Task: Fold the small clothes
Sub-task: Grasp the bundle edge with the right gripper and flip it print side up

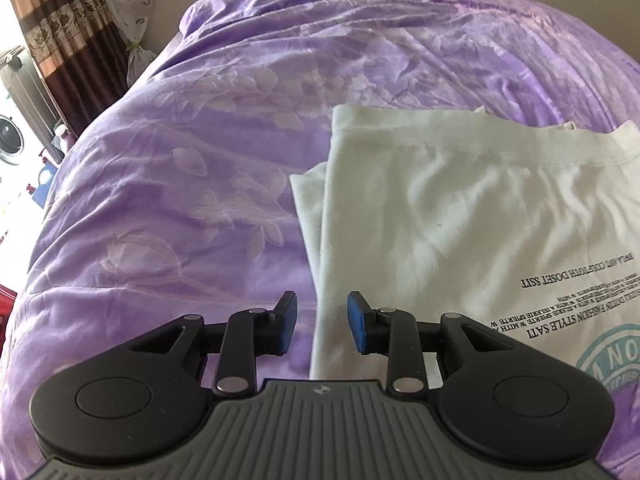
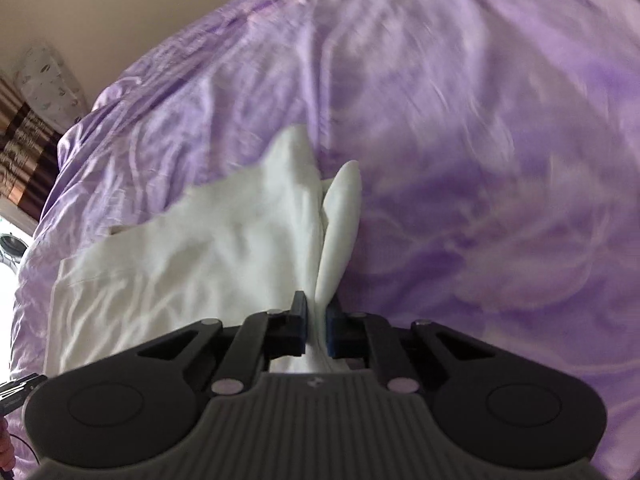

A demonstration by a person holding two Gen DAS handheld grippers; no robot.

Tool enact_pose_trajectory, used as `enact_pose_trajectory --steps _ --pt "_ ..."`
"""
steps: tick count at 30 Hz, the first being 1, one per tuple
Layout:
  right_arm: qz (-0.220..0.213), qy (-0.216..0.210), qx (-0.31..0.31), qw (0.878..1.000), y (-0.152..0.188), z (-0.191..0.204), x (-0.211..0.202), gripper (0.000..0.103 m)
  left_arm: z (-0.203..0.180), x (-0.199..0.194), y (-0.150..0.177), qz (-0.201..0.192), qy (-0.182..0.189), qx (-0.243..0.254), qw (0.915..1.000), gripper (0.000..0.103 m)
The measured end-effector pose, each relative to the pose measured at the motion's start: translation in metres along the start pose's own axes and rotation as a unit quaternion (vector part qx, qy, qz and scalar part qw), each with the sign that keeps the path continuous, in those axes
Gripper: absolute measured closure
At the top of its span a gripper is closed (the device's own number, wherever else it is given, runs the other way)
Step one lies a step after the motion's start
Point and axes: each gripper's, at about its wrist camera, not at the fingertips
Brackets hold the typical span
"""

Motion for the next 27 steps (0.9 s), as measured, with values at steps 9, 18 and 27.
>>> enact_pose_trajectory --steps 9,18,27 --pt "-0.010 -0.020 -0.052 0.998 -0.030 0.146 -0.057 0.099 0.031 -0.031 0.003 -0.017 0.032 -0.011 0.9993 0.067" --pt "-0.001 -0.059 -0.069 0.996 -0.011 0.295 -0.008 0.099 0.083 -0.049 0.014 -0.020 0.054 -0.042 0.9974 0.068" --pt "0.095 -0.057 -0.080 0.991 0.063 0.380 0.125 0.100 0.119 -0.032 0.036 0.000 0.068 -0.055 0.9962 0.068"
Point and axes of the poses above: each gripper's, at about its wrist camera, not at the fingertips, and x roughly the way its jaws point, z to its left, y to its underside
